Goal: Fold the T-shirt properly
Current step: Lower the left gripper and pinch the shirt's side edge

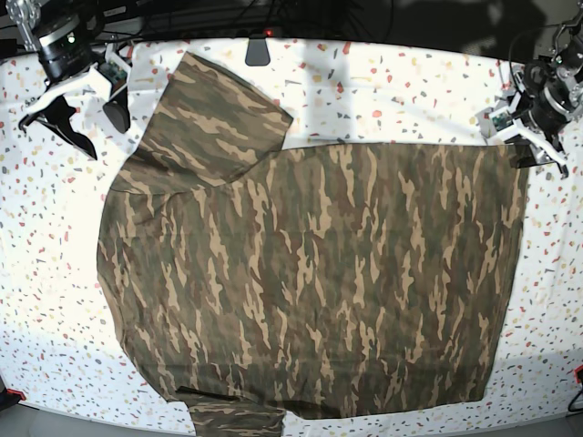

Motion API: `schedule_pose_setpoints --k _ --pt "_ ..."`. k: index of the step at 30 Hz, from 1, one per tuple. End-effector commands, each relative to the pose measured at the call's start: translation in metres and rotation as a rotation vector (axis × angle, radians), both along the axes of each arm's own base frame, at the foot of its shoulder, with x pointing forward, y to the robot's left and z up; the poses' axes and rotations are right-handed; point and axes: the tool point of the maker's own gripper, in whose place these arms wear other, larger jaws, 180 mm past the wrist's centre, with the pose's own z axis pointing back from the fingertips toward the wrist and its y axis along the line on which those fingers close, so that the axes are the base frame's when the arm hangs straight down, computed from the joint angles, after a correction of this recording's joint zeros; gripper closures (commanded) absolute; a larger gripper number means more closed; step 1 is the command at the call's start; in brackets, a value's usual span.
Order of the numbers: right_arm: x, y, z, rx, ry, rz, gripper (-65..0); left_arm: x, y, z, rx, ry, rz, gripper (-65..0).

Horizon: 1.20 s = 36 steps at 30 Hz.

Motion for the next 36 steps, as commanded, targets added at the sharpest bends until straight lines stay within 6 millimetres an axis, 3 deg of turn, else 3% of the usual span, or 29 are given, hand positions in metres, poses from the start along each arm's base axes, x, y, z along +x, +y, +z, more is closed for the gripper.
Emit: schedule_pose_setpoints --k 1,7,15,25,31,36 --pt "0.003 0.003 0.010 0.006 -0.037 0.017 -36.1 0.026 0.006 0.021 0.018 -0.111 0.015 -29.5" --pt "0.003 0.003 0.010 0.006 -0.037 0.017 -36.1 0.028 0.010 0.021 0.041 -0.116 0.022 -28.3" --pt "0.003 0.003 0.010 0.006 -0.037 0.017 -36.1 0.028 0.009 0.022 0.039 -0.120 0.019 -2.2" --pt "0.003 0.004 0.011 0.045 -0.035 0.005 -36.1 0.048 0.021 0.051 0.040 -0.310 0.099 -2.5" --pt "0.004 0.005 0.013 0.110 -0.032 -0.014 -36.1 0.047 0.022 0.050 0.047 -0.303 0.107 -16.1" --pt "0.004 0.005 0.013 0.109 -0.031 -0.014 -36.1 0.047 0.022 0.050 0.047 -0.303 0.106 -16.6"
